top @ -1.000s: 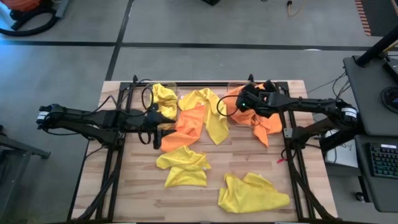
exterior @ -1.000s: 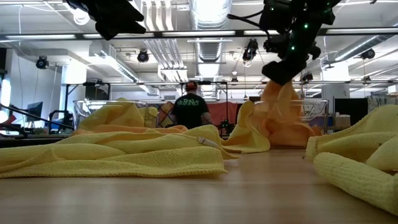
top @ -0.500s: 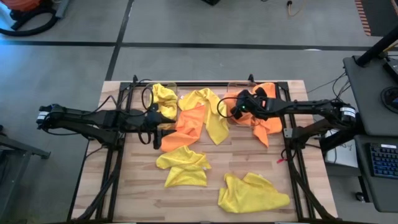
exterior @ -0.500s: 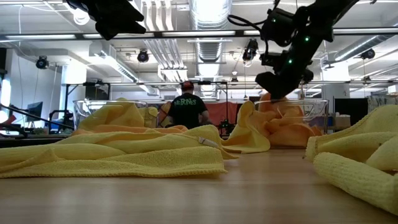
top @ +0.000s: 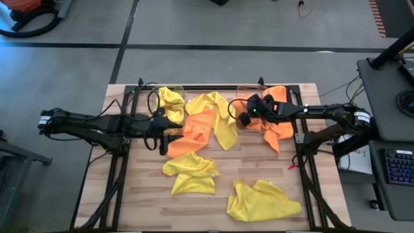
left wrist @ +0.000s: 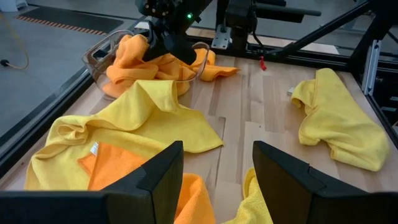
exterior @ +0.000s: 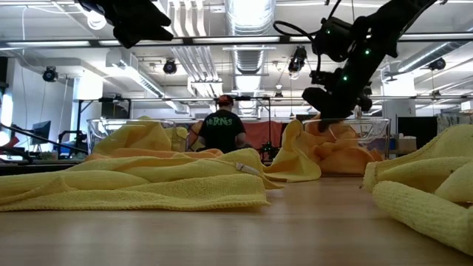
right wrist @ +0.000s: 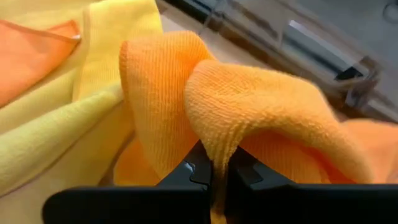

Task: Sort microfiber towel by color & place in baskets
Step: Put the orange microfiber cloth into the right transparent bin

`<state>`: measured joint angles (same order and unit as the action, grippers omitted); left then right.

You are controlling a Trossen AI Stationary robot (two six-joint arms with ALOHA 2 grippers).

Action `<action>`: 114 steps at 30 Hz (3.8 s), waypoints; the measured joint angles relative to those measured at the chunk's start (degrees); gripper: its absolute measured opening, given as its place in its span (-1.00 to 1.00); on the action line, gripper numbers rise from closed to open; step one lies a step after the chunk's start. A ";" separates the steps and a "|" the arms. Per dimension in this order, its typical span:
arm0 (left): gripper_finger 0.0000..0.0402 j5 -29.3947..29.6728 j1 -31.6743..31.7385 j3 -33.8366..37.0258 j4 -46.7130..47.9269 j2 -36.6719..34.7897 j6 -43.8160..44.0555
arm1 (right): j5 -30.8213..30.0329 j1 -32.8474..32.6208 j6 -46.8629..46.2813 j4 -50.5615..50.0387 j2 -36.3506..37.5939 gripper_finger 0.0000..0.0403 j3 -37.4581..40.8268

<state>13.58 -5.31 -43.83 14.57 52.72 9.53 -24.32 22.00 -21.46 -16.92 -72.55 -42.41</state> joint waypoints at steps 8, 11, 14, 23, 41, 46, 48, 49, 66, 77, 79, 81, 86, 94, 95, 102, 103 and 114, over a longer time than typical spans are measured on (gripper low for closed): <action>-0.12 0.01 0.00 0.04 -0.03 2.37 -0.01 | 0.84 2.38 -0.89 1.76 0.00 -0.96 4.19; -0.12 1.39 -0.01 0.04 -0.44 3.00 -0.02 | 0.82 2.44 -0.55 3.60 0.00 -0.96 5.40; -0.12 2.19 0.01 -0.06 -0.45 3.13 -0.37 | 0.79 2.42 -0.43 4.12 0.00 -0.96 5.76; -0.12 2.37 -0.01 -0.26 -0.63 3.10 -1.08 | 2.30 2.42 -1.23 2.05 0.02 -0.79 3.02; -0.12 2.38 0.01 -0.26 -0.65 3.12 -1.10 | 2.30 2.42 -2.99 -18.96 0.03 0.07 -13.56; -0.12 2.38 0.00 -0.26 -0.65 3.12 -1.10 | 4.33 2.25 -1.64 -17.89 -0.05 0.08 -16.21; -0.12 2.39 -0.01 -0.26 -0.65 3.12 -1.11 | 4.93 2.25 -1.61 -18.37 -0.45 0.08 -17.03; -0.12 2.38 0.00 -0.26 -0.65 3.12 -1.12 | 4.99 2.25 -1.86 -19.46 -0.74 0.08 -17.39; -0.12 2.40 -0.01 -0.28 -0.96 3.14 -1.52 | 8.06 2.31 -5.03 -24.15 -9.10 0.08 -17.62; -0.12 2.40 0.01 -0.28 -0.83 3.14 -1.52 | 7.21 1.90 -7.82 -37.85 -8.15 0.08 -27.84; -0.12 2.40 -0.01 -0.28 -0.81 3.13 -1.52 | 5.87 1.87 -8.31 -38.73 -8.15 0.08 -28.67; -0.12 2.40 -0.01 -0.28 -0.83 3.14 -1.52 | 5.78 1.90 -8.78 -39.91 -8.20 0.08 -29.33; -0.12 2.40 -0.01 -0.28 -0.81 3.14 -1.52 | 3.07 1.38 -7.85 -39.52 -8.57 0.08 -30.16; -0.12 2.40 -0.01 -0.28 -0.87 3.14 -1.52 | 3.95 -0.82 -1.73 -24.76 -12.22 0.08 -28.84; -0.12 2.40 0.01 -0.28 -0.87 3.14 -1.52 | 3.91 -0.86 -1.57 -24.54 -13.26 0.08 -29.04; -0.12 2.39 -0.01 -0.28 -0.85 3.14 -1.52 | 3.69 -0.90 -0.78 -24.37 -21.52 0.08 -30.95; -0.12 2.40 0.00 -0.28 -0.85 3.14 -1.52 | 3.42 -0.90 -0.80 -24.31 -22.34 0.08 -31.27; -0.12 2.39 0.00 -0.28 -0.83 3.14 -1.54 | 0.29 -0.88 -2.56 -24.25 -23.22 -0.35 -32.51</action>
<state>15.98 -5.31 -44.12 13.74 55.86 7.99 -24.03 21.12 -24.02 -41.17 -95.77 -74.91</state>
